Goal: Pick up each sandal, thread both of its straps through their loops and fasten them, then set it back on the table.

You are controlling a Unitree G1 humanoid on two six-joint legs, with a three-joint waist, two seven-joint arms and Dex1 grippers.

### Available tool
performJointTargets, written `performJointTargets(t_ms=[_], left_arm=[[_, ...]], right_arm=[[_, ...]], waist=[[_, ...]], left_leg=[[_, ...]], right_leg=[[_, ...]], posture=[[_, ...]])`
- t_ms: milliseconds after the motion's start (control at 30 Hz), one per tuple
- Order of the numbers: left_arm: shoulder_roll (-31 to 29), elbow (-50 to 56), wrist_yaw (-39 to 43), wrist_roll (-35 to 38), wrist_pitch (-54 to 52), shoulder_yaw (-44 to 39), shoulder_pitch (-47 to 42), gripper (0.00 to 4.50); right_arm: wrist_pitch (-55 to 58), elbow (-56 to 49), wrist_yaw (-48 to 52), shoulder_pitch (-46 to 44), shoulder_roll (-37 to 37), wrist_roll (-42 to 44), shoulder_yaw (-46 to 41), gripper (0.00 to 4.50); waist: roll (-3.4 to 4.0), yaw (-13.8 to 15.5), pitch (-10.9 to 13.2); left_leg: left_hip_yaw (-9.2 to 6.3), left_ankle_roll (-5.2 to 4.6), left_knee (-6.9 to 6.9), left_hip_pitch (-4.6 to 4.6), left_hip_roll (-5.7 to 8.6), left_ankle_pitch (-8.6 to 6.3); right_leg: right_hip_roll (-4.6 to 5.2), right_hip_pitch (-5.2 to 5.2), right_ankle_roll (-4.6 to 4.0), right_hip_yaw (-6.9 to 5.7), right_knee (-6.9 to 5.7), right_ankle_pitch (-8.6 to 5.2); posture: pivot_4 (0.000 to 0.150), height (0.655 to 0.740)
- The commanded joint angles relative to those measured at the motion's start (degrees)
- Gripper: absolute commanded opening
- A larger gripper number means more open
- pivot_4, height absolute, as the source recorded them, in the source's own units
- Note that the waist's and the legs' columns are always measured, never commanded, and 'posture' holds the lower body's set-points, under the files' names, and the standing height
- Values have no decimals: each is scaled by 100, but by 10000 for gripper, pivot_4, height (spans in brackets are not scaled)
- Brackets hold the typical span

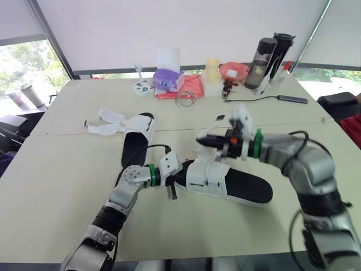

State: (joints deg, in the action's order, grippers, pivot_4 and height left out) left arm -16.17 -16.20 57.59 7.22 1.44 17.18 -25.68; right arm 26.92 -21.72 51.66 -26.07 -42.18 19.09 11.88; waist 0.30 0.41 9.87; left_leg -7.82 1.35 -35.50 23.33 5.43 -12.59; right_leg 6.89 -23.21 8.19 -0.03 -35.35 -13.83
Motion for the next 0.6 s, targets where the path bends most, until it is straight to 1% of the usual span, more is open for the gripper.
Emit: performJointTargets(t_ms=[33, 67, 100, 167, 267, 400, 600], left_arm=[[-32, -195, 76, -213, -188, 241, 90, 0], [-33, -200, 82, -210, -189, 246, 85, 0], [-34, -208, 91, -206, -192, 251, 78, 0], [-31, -217, 104, -204, -201, 252, 70, 0], [-26, -218, 118, -209, -213, 246, 69, 0], [-25, -204, 140, -214, -228, 236, 89, 0], [-15, -205, 141, -225, -237, 239, 99, 0]], right_arm=[[-2220, 30, 267, 114, -283, -1282, 368, 250], [-2693, 197, 256, 128, -344, -1530, 402, 250], [-3435, 482, 173, 92, -491, -2025, 493, 250], [-4430, 905, -78, -14, -615, -2736, 563, 250], [-5329, 1210, -466, -159, -619, -3457, 582, 250], [-5797, 1123, -643, -105, -546, -3915, 591, 250], [-5693, 605, -797, 346, -275, -3836, 442, 250]], waist=[[0, -20, 1], [-2, -18, 2], [-2, -14, 2], [-4, -11, 2], [-5, 2, 3], [-5, 31, 3], [-6, 30, 2]], left_leg=[[1, 1, -2, -3, -1, 1], [3, 2, -9, -5, -5, 2], [2, 3, -15, -6, -16, 2], [2, 3, -21, -7, -18, 2], [2, 3, -19, -7, -17, 2], [-8, 4, -8, -6, -18, 2], [-23, 3, -8, -6, -18, 2]], right_leg=[[0, 3, 0, 0, 0, 3], [0, 5, -3, 1, -2, 9], [-1, 8, -8, 1, -2, 13], [-1, 14, -15, 1, 0, 14], [-1, 12, -20, 2, 2, 16], [-6, 6, -39, 2, 1, 29], [-6, 8, -40, 6, 1, 28]], posture=[[1500, 7400], [1500, 7400], [1500, 7400], [1500, 7400], [1500, 7400], [1500, 7400], [1500, 7400]])
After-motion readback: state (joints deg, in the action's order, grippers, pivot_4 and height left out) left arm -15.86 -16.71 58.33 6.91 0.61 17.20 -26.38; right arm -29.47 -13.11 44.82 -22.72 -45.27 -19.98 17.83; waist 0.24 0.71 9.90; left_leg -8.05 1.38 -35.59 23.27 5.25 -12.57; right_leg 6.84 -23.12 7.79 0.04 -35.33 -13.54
